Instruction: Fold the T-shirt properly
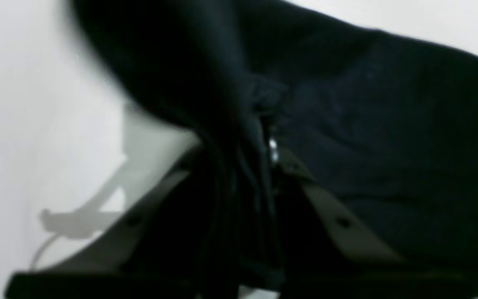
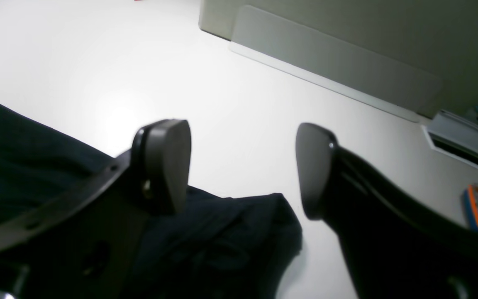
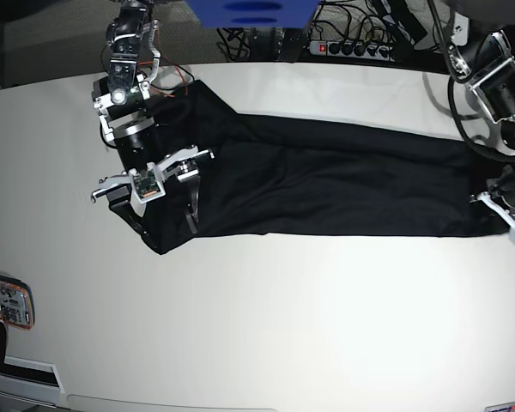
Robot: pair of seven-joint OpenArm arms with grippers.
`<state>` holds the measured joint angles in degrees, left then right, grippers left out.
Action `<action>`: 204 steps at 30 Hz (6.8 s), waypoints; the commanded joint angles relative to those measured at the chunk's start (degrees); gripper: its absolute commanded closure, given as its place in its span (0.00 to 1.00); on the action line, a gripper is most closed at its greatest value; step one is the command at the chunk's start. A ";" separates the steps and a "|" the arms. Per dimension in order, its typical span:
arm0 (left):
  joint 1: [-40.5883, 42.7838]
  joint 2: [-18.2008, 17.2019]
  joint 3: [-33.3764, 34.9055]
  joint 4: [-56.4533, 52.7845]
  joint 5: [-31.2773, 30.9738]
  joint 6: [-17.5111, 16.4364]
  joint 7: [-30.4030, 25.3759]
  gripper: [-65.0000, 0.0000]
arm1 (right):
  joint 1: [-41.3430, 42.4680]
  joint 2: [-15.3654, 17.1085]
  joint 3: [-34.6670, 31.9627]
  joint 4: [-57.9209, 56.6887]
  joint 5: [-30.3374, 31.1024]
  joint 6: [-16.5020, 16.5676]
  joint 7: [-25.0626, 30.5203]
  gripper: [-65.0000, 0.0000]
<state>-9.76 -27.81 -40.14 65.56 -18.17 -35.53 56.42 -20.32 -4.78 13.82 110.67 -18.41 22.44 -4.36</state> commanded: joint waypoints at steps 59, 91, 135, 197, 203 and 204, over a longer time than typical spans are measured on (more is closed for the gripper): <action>7.25 34.10 8.62 33.47 -1.39 -0.12 8.15 0.81 | 0.32 -0.02 -0.15 1.11 0.79 -0.24 -0.08 0.41; 10.42 27.24 21.81 30.13 -6.22 -0.12 9.20 0.33 | 0.32 -0.02 -0.07 1.11 0.79 -0.24 -0.08 0.41; 25.10 22.58 19.26 55.10 12.15 -0.21 -30.09 0.00 | 18.87 6.84 25.52 0.49 31.38 -0.24 -57.13 0.41; 32.92 22.58 19.61 53.87 25.16 -0.21 -61.57 0.00 | 13.94 10.01 22.70 -19.20 54.15 17.56 -48.87 0.41; 32.92 22.58 19.61 53.87 25.16 -0.21 -61.57 0.00 | 14.03 11.33 22.70 -16.65 53.97 17.56 -47.55 0.41; 32.92 22.58 19.61 53.87 25.16 -0.21 -61.57 0.00 | 13.94 11.33 22.70 -16.65 53.45 17.56 -46.32 0.41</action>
<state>23.33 -4.95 -20.43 118.48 7.81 -36.23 -3.46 -6.68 6.02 36.42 92.97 34.28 39.46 -51.44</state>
